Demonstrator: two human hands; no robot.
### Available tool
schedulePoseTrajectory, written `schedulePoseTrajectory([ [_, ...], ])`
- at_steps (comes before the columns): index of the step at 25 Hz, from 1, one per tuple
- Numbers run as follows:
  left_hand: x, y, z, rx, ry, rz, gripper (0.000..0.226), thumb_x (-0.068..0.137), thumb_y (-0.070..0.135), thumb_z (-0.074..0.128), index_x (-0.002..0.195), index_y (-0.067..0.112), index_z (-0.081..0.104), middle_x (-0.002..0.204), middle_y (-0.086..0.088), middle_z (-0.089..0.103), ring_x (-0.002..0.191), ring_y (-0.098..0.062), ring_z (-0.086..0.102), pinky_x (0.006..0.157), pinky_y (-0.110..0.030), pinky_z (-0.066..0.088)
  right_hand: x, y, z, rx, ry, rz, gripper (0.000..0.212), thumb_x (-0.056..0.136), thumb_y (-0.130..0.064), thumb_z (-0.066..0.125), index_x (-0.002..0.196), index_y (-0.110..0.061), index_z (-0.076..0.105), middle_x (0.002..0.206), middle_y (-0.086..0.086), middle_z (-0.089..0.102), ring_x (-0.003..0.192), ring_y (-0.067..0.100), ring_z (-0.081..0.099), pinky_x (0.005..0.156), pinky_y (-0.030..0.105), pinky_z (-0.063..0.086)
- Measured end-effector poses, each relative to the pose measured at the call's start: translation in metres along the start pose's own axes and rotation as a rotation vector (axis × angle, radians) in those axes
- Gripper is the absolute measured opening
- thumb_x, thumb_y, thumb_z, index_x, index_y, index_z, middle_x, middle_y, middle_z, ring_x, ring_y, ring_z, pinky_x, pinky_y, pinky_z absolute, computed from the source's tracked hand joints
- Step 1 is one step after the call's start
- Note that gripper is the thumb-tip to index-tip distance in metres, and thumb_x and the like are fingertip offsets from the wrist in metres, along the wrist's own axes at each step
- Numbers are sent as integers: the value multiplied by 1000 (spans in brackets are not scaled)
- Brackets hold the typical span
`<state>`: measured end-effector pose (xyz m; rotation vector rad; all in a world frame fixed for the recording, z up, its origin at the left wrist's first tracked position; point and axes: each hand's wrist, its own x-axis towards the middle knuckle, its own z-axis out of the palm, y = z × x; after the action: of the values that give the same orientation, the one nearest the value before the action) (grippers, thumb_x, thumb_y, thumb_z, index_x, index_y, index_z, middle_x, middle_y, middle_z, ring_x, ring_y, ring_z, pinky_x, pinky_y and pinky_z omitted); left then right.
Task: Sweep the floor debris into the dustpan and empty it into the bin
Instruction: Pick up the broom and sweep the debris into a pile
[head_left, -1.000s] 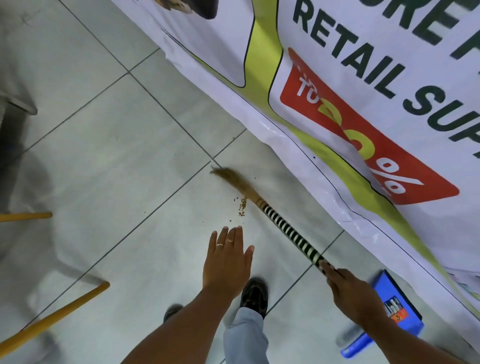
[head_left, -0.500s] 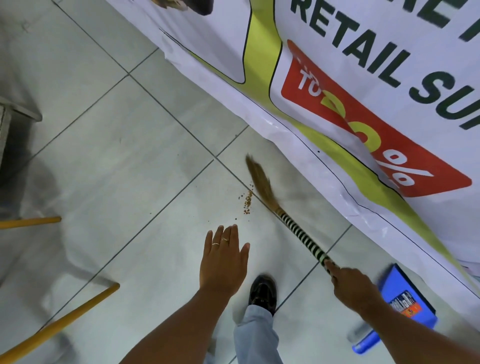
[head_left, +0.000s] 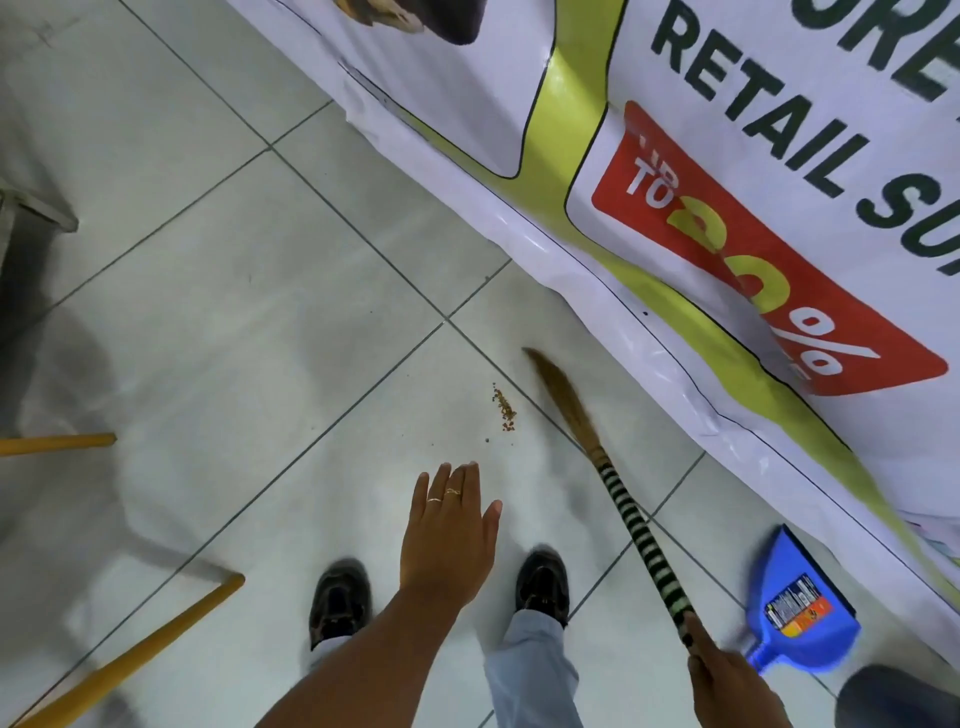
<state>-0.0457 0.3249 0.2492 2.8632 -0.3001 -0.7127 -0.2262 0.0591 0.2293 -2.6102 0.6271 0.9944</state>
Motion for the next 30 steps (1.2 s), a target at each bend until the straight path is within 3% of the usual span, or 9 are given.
schedulePoseTrajectory([
  [2,-12,-32,-9,31,-6,23,59,91,41,27,112,3,67,104,-10,75,104,-27,68,94,-44,51,-15,-47,-6,83,-76,157,42,96,-28,28,137,-24,38,78,11,67,68,18,67,46,28,49],
  [3,-18,-48,-15,41,-8,32,62,94,41,22,111,3,67,103,-10,75,103,-27,69,93,-45,51,-17,-65,-2,95,-110,187,42,98,-26,30,140,-26,33,106,12,68,94,21,67,75,32,54],
  [5,-25,-76,-31,47,-35,45,67,97,40,13,112,3,67,103,-10,75,104,-27,68,94,-45,52,-21,-115,1,62,-259,208,40,99,-29,31,140,-27,33,127,8,61,114,23,60,97,29,46],
  [8,-26,-119,-51,57,10,68,68,97,41,13,112,2,67,103,-11,75,104,-28,68,94,-45,51,-26,-184,18,50,-371,188,37,98,-28,32,134,-26,41,116,7,64,105,23,62,92,28,49],
  [15,-23,-174,-61,86,27,81,59,88,39,28,114,2,65,105,-12,73,106,-29,67,95,-45,50,-23,-248,42,273,-290,296,29,97,-19,35,114,-13,57,66,-3,54,54,15,57,36,11,36],
  [19,-32,-180,-51,53,15,94,65,95,41,17,114,1,65,106,-12,74,106,-29,67,95,-46,50,-48,-248,51,381,-173,377,31,94,-20,34,118,-20,54,82,11,67,68,30,65,57,31,56],
  [23,-45,-171,-47,-7,-8,105,84,96,43,-6,114,1,65,106,-11,74,106,-28,67,94,-45,51,-97,-230,62,354,-14,326,63,94,-22,46,132,-64,18,58,2,48,54,23,50,60,29,40],
  [27,-50,-157,-49,-7,2,118,82,97,43,-4,115,2,64,108,-11,73,108,-27,66,95,-45,50,-116,-211,74,59,114,80,66,54,-20,88,116,-29,65,46,-6,16,28,10,27,39,6,4],
  [30,-48,-146,-50,20,36,120,63,95,41,18,115,3,64,108,-11,73,108,-27,66,95,-44,50,-121,-203,84,-134,154,-79,50,62,-32,65,111,-44,62,50,-5,18,27,13,21,40,10,-7],
])
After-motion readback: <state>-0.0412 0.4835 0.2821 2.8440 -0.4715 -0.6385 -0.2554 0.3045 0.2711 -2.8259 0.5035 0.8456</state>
